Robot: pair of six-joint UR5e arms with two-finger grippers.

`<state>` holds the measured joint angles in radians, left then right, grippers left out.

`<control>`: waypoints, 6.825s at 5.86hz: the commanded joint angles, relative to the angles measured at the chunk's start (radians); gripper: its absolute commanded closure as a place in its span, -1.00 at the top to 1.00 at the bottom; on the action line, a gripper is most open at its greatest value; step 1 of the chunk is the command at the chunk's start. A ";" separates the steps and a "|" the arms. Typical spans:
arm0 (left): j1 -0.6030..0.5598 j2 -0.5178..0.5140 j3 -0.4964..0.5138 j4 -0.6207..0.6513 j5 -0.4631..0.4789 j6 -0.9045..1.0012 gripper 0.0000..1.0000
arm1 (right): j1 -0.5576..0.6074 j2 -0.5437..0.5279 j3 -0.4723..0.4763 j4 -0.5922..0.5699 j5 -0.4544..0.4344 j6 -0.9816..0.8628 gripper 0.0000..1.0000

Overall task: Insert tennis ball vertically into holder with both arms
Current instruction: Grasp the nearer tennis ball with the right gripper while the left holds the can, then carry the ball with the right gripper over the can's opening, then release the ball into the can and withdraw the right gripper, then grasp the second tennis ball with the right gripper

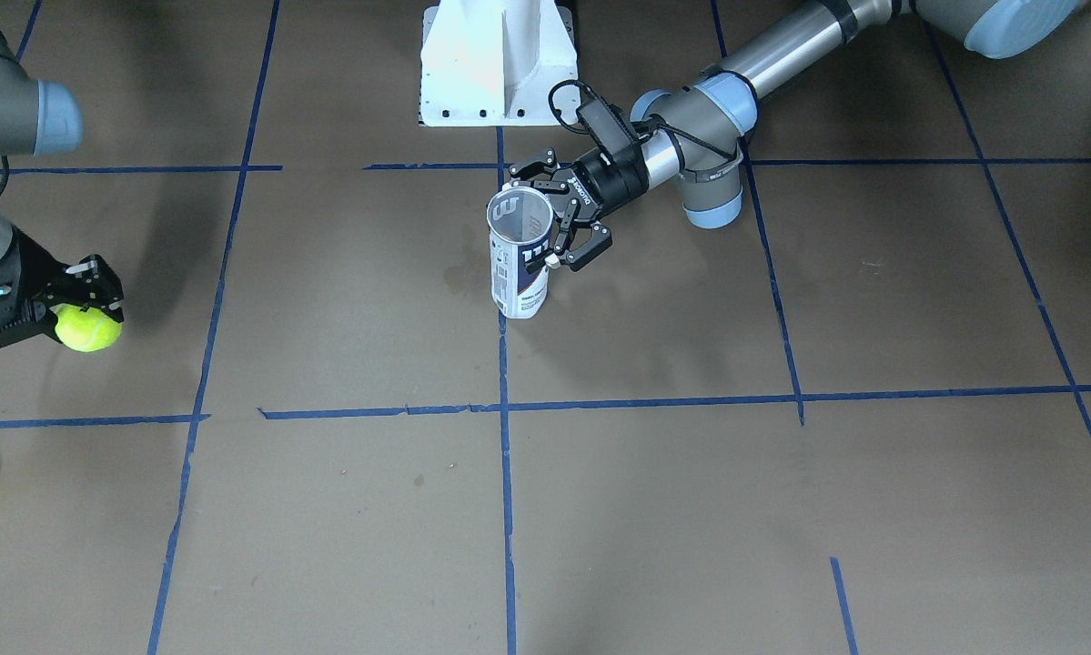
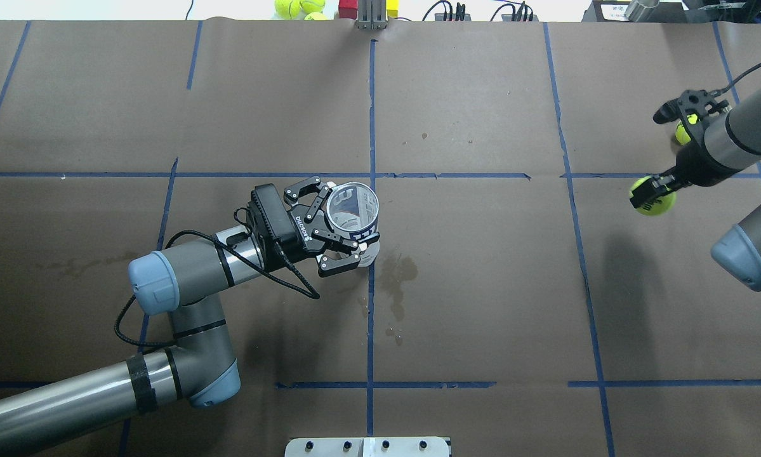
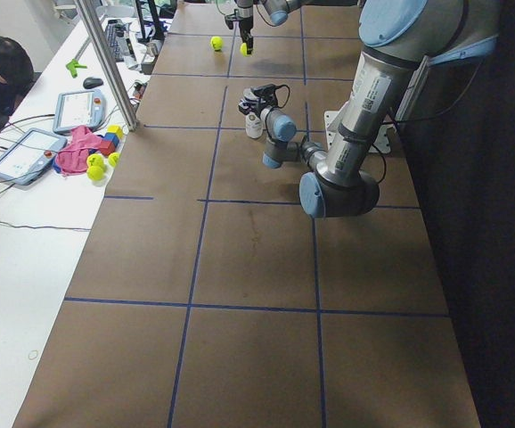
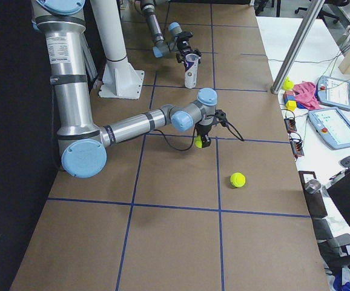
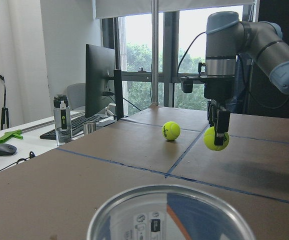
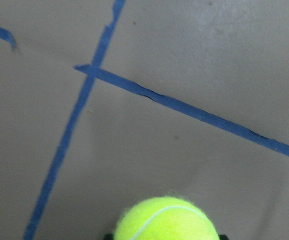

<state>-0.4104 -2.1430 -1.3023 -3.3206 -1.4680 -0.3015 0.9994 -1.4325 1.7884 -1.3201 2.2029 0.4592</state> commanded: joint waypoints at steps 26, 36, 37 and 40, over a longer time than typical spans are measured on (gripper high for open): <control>0.001 0.021 -0.002 -0.028 0.000 -0.004 0.99 | 0.018 0.456 0.052 -0.498 -0.089 -0.042 0.98; -0.004 0.026 0.000 -0.036 0.000 0.002 0.99 | 0.266 0.231 -0.627 0.107 0.034 -0.659 0.98; -0.004 0.026 0.000 -0.036 0.000 0.002 0.99 | 0.248 0.239 -0.645 0.107 0.026 -0.657 0.98; -0.004 0.026 0.000 -0.036 0.000 0.004 0.99 | 0.216 0.248 -0.679 0.105 0.000 -0.656 0.98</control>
<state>-0.4142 -2.1169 -1.3024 -3.3564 -1.4680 -0.2980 1.2204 -1.1848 1.1191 -1.2138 2.2145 -0.1955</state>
